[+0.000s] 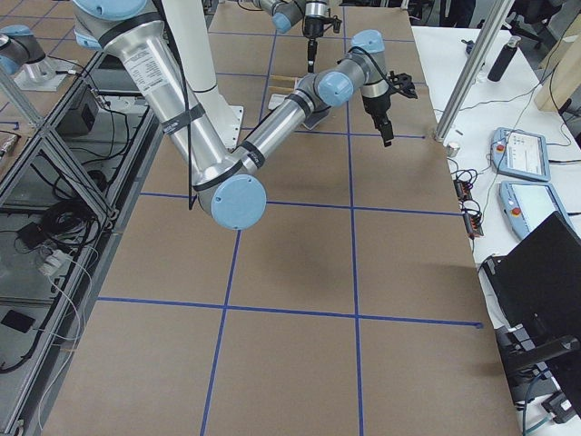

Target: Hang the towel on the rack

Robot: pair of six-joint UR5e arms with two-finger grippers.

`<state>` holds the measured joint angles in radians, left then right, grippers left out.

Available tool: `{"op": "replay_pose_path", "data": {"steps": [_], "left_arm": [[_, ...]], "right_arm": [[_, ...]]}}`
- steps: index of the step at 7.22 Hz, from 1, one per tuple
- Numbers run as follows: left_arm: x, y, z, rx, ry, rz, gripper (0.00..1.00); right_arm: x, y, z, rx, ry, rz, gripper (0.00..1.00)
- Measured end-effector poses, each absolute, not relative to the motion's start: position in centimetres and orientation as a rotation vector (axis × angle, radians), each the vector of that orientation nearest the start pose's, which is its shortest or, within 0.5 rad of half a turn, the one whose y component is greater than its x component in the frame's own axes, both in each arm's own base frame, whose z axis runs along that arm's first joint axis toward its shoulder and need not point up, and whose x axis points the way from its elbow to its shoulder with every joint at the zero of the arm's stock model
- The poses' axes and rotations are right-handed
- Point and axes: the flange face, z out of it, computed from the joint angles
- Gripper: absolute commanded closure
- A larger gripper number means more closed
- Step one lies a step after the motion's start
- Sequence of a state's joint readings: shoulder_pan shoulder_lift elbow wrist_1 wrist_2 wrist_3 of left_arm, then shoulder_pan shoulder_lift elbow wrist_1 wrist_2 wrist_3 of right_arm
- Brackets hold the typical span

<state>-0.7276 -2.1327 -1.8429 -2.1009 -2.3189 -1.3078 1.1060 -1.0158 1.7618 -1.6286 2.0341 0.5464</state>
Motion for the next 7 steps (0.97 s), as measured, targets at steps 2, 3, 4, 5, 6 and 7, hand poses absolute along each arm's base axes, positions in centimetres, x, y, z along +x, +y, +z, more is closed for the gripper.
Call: {"op": "replay_pose_path", "data": {"steps": [2, 3, 4, 5, 6, 7], "left_arm": [[37.4, -44.4, 18.8, 0.143, 1.38, 0.283, 1.0], [36.4, -45.0, 20.9, 0.181, 1.355, 0.342, 1.0], [35.2, -45.7, 23.1, 0.219, 1.323, 0.391, 1.0], [34.1, -46.4, 25.2, 0.256, 1.289, 0.435, 1.0], [32.8, -47.1, 27.3, 0.291, 1.256, 0.477, 1.0], [31.6, -47.8, 28.9, 0.31, 1.235, 0.5, 1.0]], "right_arm": [[-15.6, -65.8, 31.6, 0.328, -0.695, -0.161, 0.0], [-13.4, -67.1, 33.4, 0.326, -0.675, -0.188, 0.0], [-11.3, -68.0, 35.0, 0.324, -0.66, -0.21, 0.0], [-9.6, -68.7, 36.5, 0.32, -0.652, -0.234, 0.0], [-8.2, -69.0, 37.8, 0.316, -0.646, -0.254, 0.0], [-7.3, -69.2, 38.7, 0.311, -0.642, -0.262, 0.0]]}}
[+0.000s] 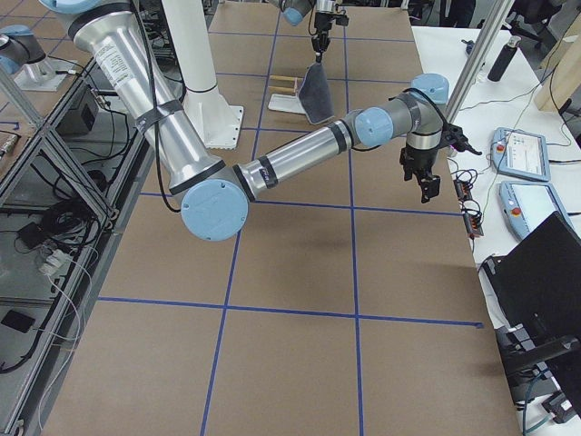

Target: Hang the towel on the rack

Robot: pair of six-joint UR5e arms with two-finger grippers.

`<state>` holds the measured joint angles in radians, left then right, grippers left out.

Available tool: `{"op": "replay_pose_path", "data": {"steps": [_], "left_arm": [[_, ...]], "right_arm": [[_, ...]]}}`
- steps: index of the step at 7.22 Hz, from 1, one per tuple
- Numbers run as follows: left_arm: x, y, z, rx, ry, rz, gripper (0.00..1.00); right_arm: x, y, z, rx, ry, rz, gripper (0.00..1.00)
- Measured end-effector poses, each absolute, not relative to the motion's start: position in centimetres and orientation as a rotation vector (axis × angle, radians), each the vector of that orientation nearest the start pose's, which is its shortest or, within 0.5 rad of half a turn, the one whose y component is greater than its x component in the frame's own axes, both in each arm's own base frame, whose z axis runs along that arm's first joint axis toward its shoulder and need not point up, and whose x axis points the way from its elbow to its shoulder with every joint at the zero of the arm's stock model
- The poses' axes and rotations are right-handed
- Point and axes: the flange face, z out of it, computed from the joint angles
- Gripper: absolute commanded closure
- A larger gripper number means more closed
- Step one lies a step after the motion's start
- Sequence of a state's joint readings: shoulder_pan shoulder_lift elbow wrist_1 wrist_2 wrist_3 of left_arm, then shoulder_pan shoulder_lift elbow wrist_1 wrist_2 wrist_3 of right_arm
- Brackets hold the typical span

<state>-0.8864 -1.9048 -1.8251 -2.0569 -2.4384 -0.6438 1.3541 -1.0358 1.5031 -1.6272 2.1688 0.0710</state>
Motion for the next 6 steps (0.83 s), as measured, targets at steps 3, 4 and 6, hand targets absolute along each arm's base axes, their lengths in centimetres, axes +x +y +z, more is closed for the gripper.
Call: {"op": "replay_pose_path", "data": {"steps": [3, 4, 6], "left_arm": [[29.7, -48.8, 33.0, 0.319, 1.186, 0.517, 1.0], [29.6, -48.8, 33.9, 0.315, 1.175, 0.514, 0.02], [29.7, -48.5, 34.3, 0.31, 1.172, 0.519, 0.01]], "right_arm": [[-4.3, -69.8, 42.1, 0.274, -0.675, -0.286, 0.0], [-2.6, -69.7, 43.9, 0.251, -0.7, -0.27, 0.0], [-1.1, -69.3, 45.7, 0.231, -0.716, -0.248, 0.0]]}}
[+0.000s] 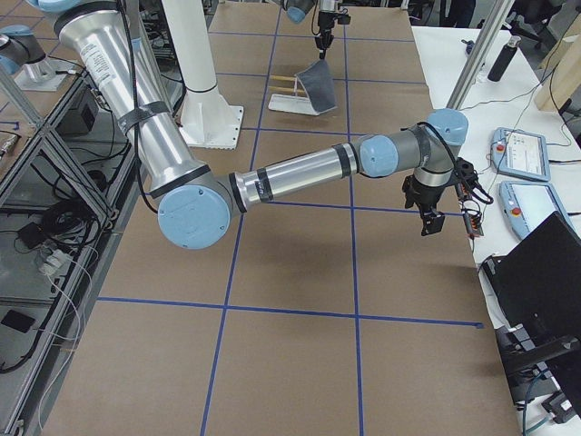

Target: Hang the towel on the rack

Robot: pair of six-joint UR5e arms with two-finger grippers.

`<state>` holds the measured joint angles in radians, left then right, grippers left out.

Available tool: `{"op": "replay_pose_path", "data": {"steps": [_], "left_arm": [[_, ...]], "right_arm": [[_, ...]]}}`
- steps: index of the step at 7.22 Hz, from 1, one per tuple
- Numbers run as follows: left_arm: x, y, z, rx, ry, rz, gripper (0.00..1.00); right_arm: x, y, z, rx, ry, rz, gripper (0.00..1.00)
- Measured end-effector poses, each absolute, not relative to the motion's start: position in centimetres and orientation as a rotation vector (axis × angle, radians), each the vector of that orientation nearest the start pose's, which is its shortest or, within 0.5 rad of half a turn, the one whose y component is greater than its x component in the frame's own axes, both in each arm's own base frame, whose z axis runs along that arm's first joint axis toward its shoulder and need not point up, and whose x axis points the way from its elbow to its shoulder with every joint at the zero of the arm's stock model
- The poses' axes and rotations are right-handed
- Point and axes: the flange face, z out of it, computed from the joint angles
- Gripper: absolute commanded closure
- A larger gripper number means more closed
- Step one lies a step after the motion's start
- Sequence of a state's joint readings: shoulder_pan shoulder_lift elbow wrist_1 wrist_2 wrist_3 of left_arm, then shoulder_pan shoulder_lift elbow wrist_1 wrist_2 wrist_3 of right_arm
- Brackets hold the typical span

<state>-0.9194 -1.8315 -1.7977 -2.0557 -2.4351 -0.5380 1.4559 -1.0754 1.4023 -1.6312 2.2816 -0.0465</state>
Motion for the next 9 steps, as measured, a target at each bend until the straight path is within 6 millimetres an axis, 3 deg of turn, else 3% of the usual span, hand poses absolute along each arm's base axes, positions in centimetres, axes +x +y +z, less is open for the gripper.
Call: {"op": "replay_pose_path", "data": {"steps": [3, 4, 6, 8, 9], "left_arm": [[29.5, -48.8, 33.6, 0.311, 1.179, 0.509, 0.01], [28.4, -49.7, 33.9, 0.31, 1.165, 0.479, 0.02], [23.5, -53.1, 36.0, 0.321, 1.103, 0.385, 0.01], [15.9, -58.0, 42.0, 0.351, 0.979, 0.39, 0.01], [11.6, -59.7, 44.4, 0.339, 0.89, 0.418, 0.01]], "right_arm": [[0.3, -68.8, 46.7, 0.22, -0.735, -0.222, 0.0], [1.4, -67.9, 48.4, 0.2, -0.753, -0.195, 0.0], [3.4, -64.3, 54.3, 0.132, -0.763, -0.14, 0.0], [4.6, -61.0, 59.9, 0.061, -0.71, -0.104, 0.0], [4.9, -60.1, 61.3, 0.044, -0.675, -0.102, 0.0]]}}
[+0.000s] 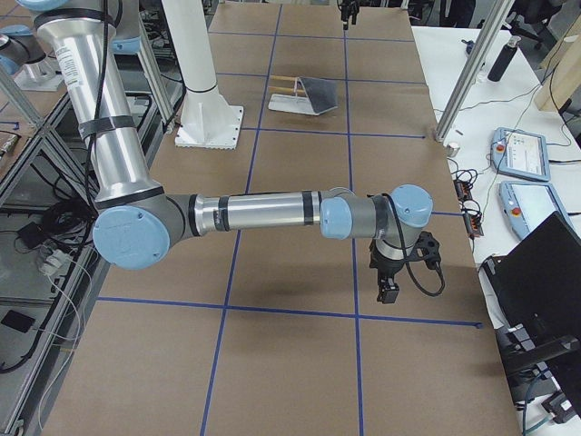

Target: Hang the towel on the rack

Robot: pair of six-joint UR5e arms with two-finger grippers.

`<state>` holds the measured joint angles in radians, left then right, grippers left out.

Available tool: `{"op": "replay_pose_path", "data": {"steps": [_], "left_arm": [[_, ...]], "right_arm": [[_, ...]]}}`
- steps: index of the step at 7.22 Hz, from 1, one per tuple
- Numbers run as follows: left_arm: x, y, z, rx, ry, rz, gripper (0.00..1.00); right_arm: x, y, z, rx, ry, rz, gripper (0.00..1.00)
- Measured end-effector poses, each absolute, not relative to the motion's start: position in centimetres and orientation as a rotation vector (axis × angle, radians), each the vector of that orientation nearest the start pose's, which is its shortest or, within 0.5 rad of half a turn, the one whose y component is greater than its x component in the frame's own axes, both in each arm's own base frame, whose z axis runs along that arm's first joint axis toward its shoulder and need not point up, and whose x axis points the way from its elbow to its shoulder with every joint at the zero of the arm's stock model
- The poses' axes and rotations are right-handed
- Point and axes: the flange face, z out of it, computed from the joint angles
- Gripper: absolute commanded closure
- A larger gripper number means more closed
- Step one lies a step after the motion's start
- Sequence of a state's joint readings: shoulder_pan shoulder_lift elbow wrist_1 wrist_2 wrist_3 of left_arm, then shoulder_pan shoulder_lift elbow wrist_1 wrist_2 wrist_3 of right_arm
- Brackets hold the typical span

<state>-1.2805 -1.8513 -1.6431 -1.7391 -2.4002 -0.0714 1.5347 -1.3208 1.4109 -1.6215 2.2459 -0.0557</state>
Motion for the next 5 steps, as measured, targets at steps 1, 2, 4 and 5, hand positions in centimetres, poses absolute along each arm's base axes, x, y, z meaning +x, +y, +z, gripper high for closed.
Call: {"op": "replay_pose_path", "data": {"steps": [1, 2, 4, 5], "left_arm": [[6.7, -61.0, 45.9, 0.321, 0.795, 0.452, 0.01], [2.0, -61.4, 47.4, 0.301, 0.735, 0.482, 0.01], [-4.0, -58.1, 55.1, 0.23, 0.703, 0.48, 0.01], [-6.4, -55.8, 58.3, 0.213, 0.704, 0.439, 0.01]], "right_arm": [[5.1, -59.3, 62.4, 0.031, -0.661, -0.103, 0.0], [5.2, -58.9, 62.8, 0.026, -0.655, -0.105, 0.0], [5.2, -58.8, 62.9, 0.026, -0.652, -0.108, 0.0], [5.2, -58.8, 62.8, 0.03, -0.649, -0.112, 0.0]]}}
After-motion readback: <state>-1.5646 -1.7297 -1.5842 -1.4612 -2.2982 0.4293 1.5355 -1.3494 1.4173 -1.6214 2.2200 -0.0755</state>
